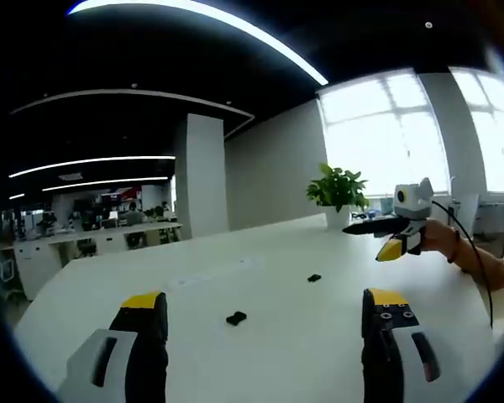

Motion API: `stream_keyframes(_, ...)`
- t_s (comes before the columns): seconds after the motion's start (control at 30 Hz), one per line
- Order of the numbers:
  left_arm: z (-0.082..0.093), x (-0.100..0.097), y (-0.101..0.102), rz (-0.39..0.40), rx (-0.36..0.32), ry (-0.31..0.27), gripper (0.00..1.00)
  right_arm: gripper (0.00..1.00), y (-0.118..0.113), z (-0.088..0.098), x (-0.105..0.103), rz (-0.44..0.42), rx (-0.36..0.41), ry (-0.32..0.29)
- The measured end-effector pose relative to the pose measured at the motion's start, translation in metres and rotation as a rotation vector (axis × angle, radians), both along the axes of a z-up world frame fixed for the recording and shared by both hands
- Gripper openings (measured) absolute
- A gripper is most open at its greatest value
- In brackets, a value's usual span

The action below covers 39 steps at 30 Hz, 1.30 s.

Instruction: Snap the two parts of the plastic buckle together until the buckle closes and remains connected.

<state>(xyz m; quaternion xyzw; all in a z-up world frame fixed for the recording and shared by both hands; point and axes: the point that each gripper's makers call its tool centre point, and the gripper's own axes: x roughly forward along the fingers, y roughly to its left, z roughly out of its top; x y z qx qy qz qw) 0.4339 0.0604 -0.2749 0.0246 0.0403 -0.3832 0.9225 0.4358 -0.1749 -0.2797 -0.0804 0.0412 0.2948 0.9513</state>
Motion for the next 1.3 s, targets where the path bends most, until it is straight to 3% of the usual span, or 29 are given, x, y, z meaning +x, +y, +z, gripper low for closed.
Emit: stream_keyframes(1.3,0.0005,-0.0008,-0.0004,-0.001,-0.005,-0.001,0.98,0.98,0.0022,-0.0015,-0.0018,0.011,-0.007,0.006)
